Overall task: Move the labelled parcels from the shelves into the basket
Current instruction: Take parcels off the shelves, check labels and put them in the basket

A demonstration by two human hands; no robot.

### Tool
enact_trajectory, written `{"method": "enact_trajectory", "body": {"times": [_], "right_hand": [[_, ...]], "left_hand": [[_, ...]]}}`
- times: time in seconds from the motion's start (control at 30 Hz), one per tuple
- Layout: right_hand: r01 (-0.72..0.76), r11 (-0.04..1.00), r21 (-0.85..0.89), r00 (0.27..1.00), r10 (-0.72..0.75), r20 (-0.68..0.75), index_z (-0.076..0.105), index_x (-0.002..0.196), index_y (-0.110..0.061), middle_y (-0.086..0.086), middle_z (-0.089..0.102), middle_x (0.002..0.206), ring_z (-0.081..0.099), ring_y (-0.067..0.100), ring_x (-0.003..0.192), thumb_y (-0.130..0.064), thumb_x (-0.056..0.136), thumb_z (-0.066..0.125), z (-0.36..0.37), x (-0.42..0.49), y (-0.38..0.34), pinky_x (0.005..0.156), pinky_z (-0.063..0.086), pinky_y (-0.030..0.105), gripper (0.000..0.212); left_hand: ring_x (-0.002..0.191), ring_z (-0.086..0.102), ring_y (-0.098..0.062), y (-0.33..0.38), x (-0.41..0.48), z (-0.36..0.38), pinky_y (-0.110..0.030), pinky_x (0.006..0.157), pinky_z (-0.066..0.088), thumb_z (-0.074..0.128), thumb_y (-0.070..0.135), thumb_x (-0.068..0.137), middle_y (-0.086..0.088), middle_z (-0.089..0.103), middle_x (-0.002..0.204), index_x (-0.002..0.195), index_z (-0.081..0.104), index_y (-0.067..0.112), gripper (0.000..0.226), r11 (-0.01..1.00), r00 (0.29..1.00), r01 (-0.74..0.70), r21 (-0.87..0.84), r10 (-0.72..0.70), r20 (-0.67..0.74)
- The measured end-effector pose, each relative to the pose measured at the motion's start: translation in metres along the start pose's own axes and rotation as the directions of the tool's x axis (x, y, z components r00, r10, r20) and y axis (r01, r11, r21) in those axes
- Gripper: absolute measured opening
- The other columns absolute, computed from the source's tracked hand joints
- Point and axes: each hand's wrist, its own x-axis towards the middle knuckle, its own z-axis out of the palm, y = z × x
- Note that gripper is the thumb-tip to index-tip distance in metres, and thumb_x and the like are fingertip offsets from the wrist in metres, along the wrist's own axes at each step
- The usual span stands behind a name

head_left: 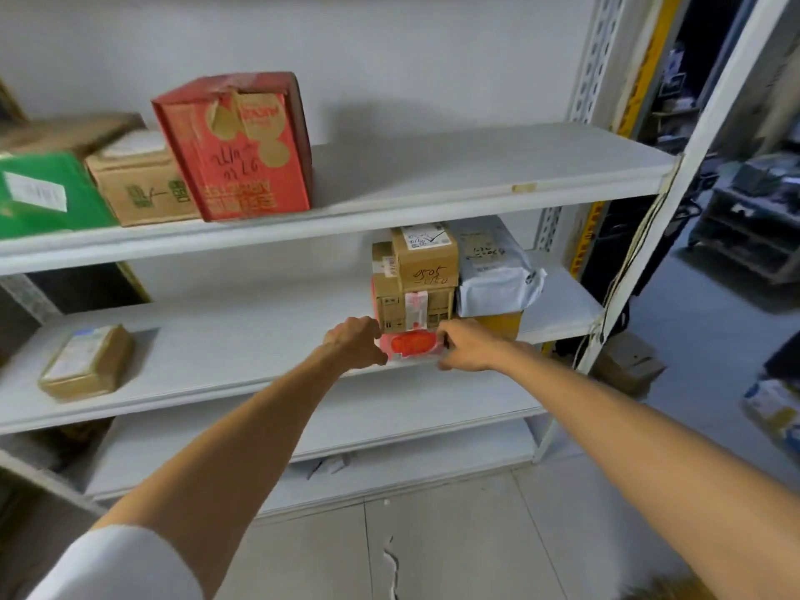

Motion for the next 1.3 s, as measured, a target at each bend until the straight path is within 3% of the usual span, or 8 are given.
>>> {"method": "enact_trajectory", "body": {"times": [0.13,0.3,0.5,0.73,0.83,1.07,1.17,1.3], "right_hand": [[-0.061,0.998,0.005,0.996,0.061,-0.065,0.057,0.105,-0.014,0.000,0.063,0.101,0.059,0.019,0.091,-0.028,0.079,0.075,-0.030,0.012,0.014,0.074,0.050,0.031,0.034],[-0.144,0.987,-0.064,0.981,0.134,-0.139,0.047,0.131,-0.009,0.014,0.056,0.129,0.055,0.029,0.115,-0.014,0.086,0.063,-0.055,0.021,0.026,0.089,0.050,0.038,0.047],[-0.115,0.992,-0.042,0.962,0.101,-0.255,0.039,0.137,-0.007,0.014,0.050,0.132,0.055,0.029,0.114,-0.004,0.084,0.063,-0.067,0.048,0.031,0.088,0.052,0.040,0.059],[0.009,0.990,0.144,0.933,0.043,-0.356,0.042,0.119,-0.011,0.010,0.054,0.118,0.054,0.027,0.109,-0.007,0.079,0.069,-0.063,0.073,0.032,0.082,0.051,0.035,0.048],[0.125,0.923,0.364,0.886,0.061,-0.459,0.039,0.105,-0.013,-0.003,0.054,0.093,0.055,0.008,0.082,-0.010,0.080,0.071,-0.062,0.068,0.027,0.058,0.040,0.016,0.041],[0.090,0.784,0.614,0.839,0.273,-0.471,0.045,0.099,-0.013,-0.004,0.055,0.087,0.055,0.016,0.080,-0.043,0.092,0.059,-0.049,0.059,0.022,0.066,0.047,0.031,0.034],[0.091,0.792,0.604,0.859,0.245,-0.450,0.047,0.111,-0.015,-0.001,0.060,0.099,0.058,0.016,0.083,-0.038,0.090,0.064,-0.044,0.055,0.024,0.074,0.055,0.039,0.036],[0.138,0.773,0.620,0.920,0.132,-0.369,0.038,0.142,-0.014,-0.004,0.054,0.130,0.051,0.014,0.113,-0.027,0.090,0.067,-0.048,0.047,0.027,0.095,0.044,0.031,0.061]], "left_hand": [[0.099,0.063,-0.023,0.005,0.022,-0.023,-0.030,0.073,0.050,0.068,0.035,0.086,-0.007,0.065,0.113,0.129,0.052,0.019,0.049,0.998,0.997,-0.058,0.027,0.059,-0.056],[0.098,0.062,-0.023,0.005,0.046,-0.045,-0.028,0.067,0.046,0.068,0.037,0.085,-0.006,0.063,0.114,0.129,0.050,0.017,0.051,0.998,0.993,-0.052,0.038,0.055,-0.104],[0.087,0.055,-0.021,0.019,0.069,-0.045,-0.023,0.058,0.042,0.068,0.022,0.085,-0.011,0.059,0.117,0.133,0.042,0.012,0.056,0.996,0.984,-0.084,-0.022,0.079,-0.158],[0.105,0.052,-0.027,0.027,0.084,-0.028,-0.032,0.082,0.049,0.074,0.020,0.079,-0.014,0.050,0.125,0.129,0.040,0.007,0.062,0.975,0.947,-0.162,-0.152,0.110,-0.303],[0.096,0.057,-0.024,0.037,0.076,-0.020,-0.033,0.075,0.053,0.074,0.020,0.080,-0.011,0.056,0.115,0.109,0.047,0.008,0.042,0.869,0.903,-0.241,-0.432,0.038,-0.429],[0.082,0.061,-0.020,0.046,0.050,-0.010,-0.029,0.066,0.053,0.048,0.027,0.097,-0.018,0.063,0.106,0.114,0.050,0.007,0.026,0.432,0.901,-0.184,-0.883,-0.285,-0.327],[0.084,0.064,-0.023,0.044,0.047,-0.011,-0.038,0.075,0.058,0.059,0.041,0.091,-0.013,0.065,0.103,0.133,0.048,0.013,0.052,0.474,0.926,-0.136,-0.870,-0.251,-0.282],[0.084,0.064,-0.020,0.045,0.042,-0.006,-0.025,0.069,0.056,0.066,0.026,0.088,-0.003,0.060,0.093,0.143,0.039,0.015,0.062,0.459,0.948,-0.116,-0.881,-0.215,-0.236]]}}
